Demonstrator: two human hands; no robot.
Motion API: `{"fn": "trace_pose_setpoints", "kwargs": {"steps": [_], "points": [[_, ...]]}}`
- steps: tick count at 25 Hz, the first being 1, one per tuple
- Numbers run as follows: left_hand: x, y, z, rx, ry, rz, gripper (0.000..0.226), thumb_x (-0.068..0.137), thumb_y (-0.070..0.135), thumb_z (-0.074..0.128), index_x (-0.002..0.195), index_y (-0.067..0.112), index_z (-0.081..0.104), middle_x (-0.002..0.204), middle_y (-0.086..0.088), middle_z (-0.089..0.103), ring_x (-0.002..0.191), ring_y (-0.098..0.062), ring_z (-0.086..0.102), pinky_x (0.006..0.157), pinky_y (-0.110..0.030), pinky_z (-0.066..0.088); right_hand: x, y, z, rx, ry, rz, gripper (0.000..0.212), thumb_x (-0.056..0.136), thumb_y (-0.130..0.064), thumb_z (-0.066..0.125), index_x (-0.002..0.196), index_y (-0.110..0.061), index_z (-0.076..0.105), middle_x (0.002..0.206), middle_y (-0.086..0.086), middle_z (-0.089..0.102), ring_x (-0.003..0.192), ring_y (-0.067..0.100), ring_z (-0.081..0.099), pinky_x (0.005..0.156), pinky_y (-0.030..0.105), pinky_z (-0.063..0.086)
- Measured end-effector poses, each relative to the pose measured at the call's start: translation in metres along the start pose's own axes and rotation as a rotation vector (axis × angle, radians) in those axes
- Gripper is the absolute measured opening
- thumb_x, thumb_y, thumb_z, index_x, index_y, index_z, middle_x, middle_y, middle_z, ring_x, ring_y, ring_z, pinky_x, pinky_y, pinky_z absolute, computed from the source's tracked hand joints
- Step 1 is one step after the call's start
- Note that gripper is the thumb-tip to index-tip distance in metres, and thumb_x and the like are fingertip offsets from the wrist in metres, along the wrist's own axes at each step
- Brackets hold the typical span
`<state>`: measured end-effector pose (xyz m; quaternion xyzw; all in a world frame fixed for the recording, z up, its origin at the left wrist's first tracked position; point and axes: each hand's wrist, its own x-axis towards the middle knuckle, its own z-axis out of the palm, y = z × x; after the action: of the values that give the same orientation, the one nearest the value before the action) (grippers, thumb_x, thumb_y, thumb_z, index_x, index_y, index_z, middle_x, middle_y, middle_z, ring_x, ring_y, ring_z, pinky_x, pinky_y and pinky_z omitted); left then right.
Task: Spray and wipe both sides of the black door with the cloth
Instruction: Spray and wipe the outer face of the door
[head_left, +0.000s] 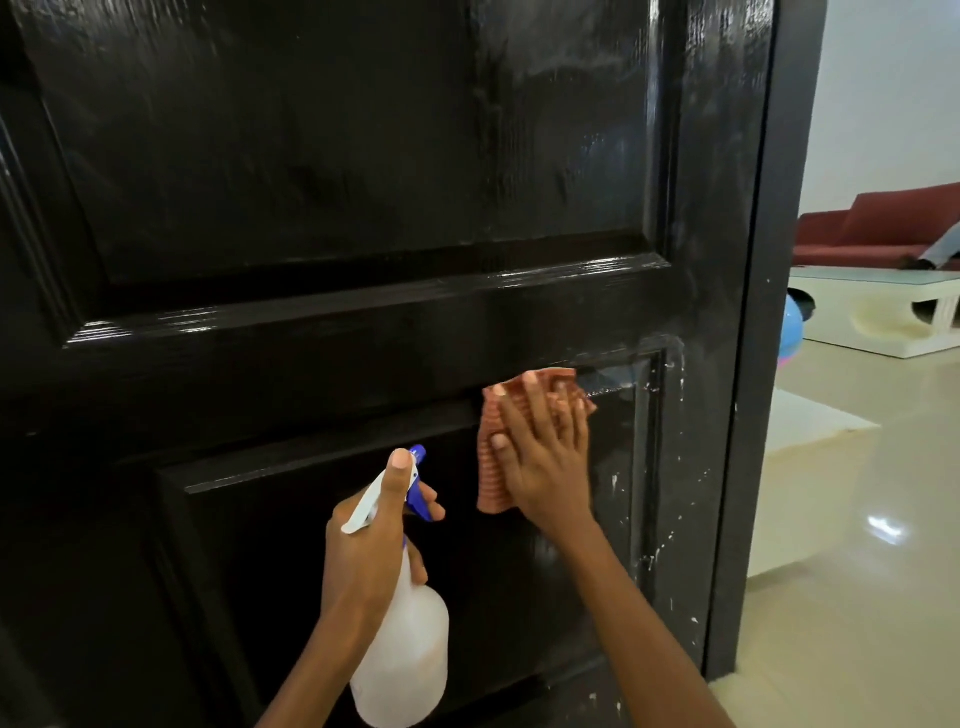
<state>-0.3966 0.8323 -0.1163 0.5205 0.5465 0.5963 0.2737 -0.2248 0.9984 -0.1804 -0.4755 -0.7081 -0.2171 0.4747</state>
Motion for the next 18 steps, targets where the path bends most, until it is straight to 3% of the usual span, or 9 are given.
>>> {"fn": "trace_pose_setpoints", "kwargs": {"steps": [5,8,10,14,16,18], "points": [[0.008,0.003,0.026,0.015,-0.048,-0.003,0.070,0.079,0.069,0.035,0.083,0.007,0.069,0.082,-0.006,0.074,0.045,-0.026,0.058,0.055,-0.035,0.054,0.024,0.073,-0.015,0.246,0.112,0.633,0.063,0.103,-0.060,0.006,0.159,-0.035,-0.008,0.170,-0.006,-0.014,0.157,0.025,-0.013,0.124,0.060,0.000],[0.009,0.002,0.043,0.019,-0.065,0.021,0.069,0.081,0.069,0.035,0.082,0.009,0.069,0.080,-0.003,0.074,0.044,-0.025,0.058,0.053,-0.034,0.054,0.039,0.063,-0.018,0.375,0.167,0.789,0.065,0.103,-0.055,0.011,0.161,-0.032,-0.006,0.170,-0.004,-0.016,0.155,0.031,-0.020,0.123,0.061,-0.010],[0.011,0.001,0.053,0.021,-0.066,0.030,0.067,0.084,0.068,0.035,0.081,0.010,0.069,0.079,-0.003,0.074,0.043,-0.026,0.058,0.052,-0.034,0.054,0.041,0.027,-0.016,0.319,0.198,0.641,0.064,0.106,-0.054,0.014,0.162,-0.031,-0.005,0.170,-0.001,-0.014,0.154,0.032,-0.022,0.122,0.059,-0.015],[0.021,0.006,0.066,0.001,-0.026,0.080,0.067,0.088,0.067,0.033,0.080,0.011,0.069,0.075,-0.002,0.073,0.045,-0.032,0.059,0.054,-0.035,0.054,0.038,-0.013,-0.010,0.122,0.139,0.058,0.058,0.109,-0.049,0.020,0.162,-0.029,0.009,0.171,0.004,0.003,0.157,0.037,-0.004,0.125,0.059,-0.004],[0.028,0.013,0.072,-0.025,-0.002,0.112,0.066,0.088,0.066,0.033,0.082,0.011,0.069,0.076,-0.001,0.073,0.043,-0.029,0.059,0.052,-0.032,0.053,0.054,0.019,-0.018,0.083,0.167,-0.006,0.059,0.108,-0.052,0.024,0.162,-0.031,0.012,0.171,0.000,0.004,0.158,0.035,-0.001,0.125,0.060,0.000],[0.033,0.021,0.081,-0.054,-0.016,0.128,0.062,0.088,0.066,0.033,0.084,0.015,0.069,0.080,0.000,0.074,0.041,-0.025,0.057,0.049,-0.027,0.051,0.070,0.068,-0.026,0.057,0.228,0.174,0.060,0.107,-0.054,0.020,0.162,-0.032,0.009,0.171,-0.002,0.002,0.158,0.032,-0.001,0.125,0.059,0.000]]}}
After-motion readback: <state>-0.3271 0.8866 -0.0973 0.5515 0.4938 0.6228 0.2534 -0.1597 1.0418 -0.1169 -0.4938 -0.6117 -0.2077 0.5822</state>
